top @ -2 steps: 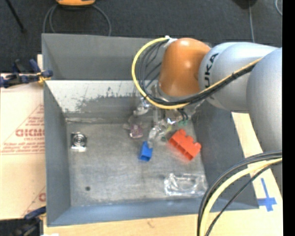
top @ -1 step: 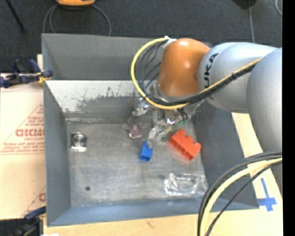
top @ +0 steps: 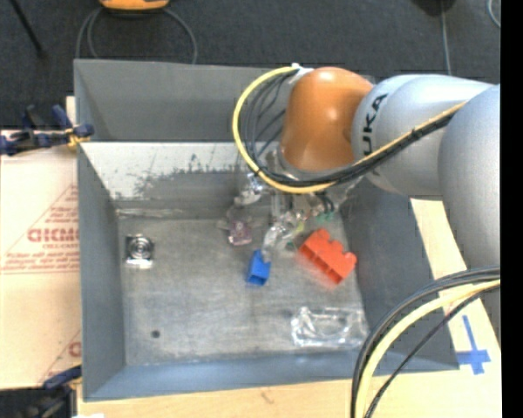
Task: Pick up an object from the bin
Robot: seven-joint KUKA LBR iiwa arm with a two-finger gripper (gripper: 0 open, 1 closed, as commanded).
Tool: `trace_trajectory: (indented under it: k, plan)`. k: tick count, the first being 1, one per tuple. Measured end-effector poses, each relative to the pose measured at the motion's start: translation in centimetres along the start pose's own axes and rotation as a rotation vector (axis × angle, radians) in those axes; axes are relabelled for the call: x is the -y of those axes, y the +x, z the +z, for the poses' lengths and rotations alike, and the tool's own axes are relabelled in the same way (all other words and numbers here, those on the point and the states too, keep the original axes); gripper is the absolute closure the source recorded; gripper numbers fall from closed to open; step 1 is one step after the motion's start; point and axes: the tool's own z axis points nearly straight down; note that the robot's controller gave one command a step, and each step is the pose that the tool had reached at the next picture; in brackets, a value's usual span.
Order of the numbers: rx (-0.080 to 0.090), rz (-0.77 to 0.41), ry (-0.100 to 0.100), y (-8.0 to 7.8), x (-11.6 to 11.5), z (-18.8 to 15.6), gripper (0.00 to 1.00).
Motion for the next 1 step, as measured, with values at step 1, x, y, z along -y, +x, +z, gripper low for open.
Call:
trace_trajectory:
  k: [1]
  plan:
    - [0.001, -0.021, 0.000, -0.05, -0.11, 0.00, 0.00]
